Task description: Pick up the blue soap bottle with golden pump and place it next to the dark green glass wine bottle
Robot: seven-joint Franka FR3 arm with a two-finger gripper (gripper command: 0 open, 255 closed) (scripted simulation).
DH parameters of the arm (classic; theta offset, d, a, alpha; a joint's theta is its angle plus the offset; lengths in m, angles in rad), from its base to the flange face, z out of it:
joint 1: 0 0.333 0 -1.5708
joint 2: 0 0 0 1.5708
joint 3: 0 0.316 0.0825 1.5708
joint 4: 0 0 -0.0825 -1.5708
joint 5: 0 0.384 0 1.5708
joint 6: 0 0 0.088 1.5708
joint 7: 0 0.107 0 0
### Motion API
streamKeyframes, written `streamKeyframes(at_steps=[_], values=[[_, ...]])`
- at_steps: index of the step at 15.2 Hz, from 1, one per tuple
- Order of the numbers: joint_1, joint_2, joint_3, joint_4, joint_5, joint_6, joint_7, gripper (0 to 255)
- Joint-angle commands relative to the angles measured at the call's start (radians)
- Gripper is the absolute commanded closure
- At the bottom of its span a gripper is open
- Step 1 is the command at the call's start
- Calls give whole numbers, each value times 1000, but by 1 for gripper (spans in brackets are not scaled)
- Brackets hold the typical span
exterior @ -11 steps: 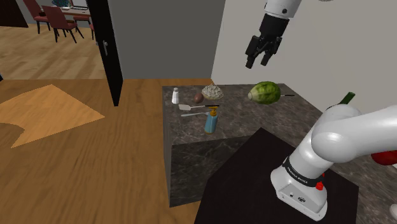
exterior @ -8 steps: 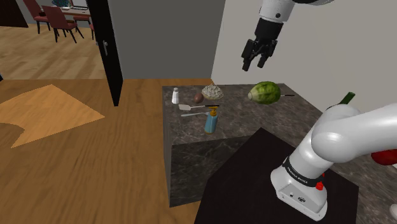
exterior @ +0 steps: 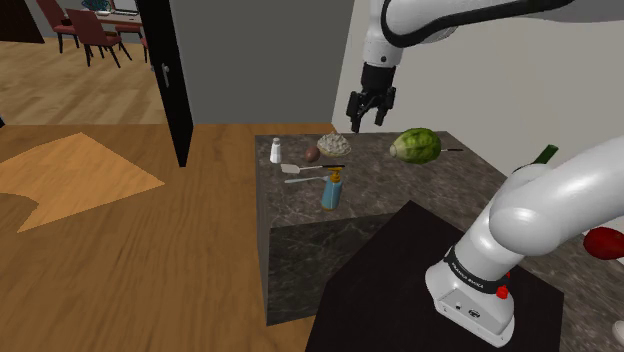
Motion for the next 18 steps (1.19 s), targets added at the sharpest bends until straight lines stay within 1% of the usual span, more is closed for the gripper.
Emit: streamKeyframes(at_steps=[1, 9, 16, 18], values=[[-2, 81, 3, 16, -6, 34, 3, 0], [-6, 417, 14, 126, -37, 139, 29, 0], [-2, 714, 12, 274, -68, 181, 52, 0], [-2, 731, 11, 272, -70, 195, 53, 0]])
